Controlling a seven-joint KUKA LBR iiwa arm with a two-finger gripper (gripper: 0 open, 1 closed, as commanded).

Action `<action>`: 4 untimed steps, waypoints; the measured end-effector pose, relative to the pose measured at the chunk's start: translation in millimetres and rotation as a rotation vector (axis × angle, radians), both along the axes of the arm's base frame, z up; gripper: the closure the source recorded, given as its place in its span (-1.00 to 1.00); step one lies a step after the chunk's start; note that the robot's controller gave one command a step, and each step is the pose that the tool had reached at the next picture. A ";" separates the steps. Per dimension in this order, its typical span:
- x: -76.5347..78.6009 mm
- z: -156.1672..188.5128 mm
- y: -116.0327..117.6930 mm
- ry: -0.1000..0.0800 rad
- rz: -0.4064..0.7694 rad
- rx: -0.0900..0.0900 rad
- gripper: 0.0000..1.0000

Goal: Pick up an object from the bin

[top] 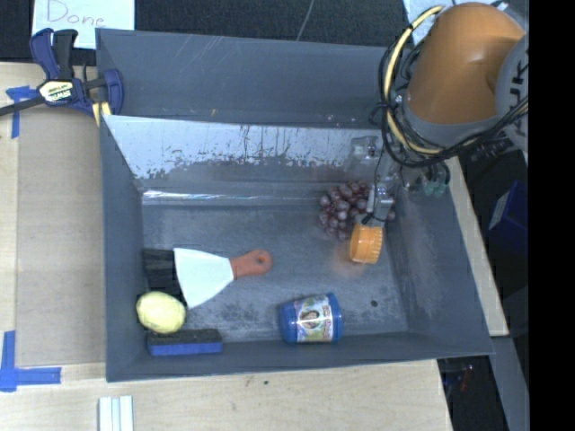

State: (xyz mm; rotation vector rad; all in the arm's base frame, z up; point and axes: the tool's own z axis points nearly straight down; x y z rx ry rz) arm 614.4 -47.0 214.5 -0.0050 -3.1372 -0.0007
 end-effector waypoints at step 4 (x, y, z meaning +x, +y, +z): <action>13.5 -114.2 -76.5 -0.001 0.331 0.002 -1.00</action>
Offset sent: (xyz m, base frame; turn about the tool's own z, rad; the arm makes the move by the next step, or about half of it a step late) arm 0.0063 -0.0481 -0.1445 0.1351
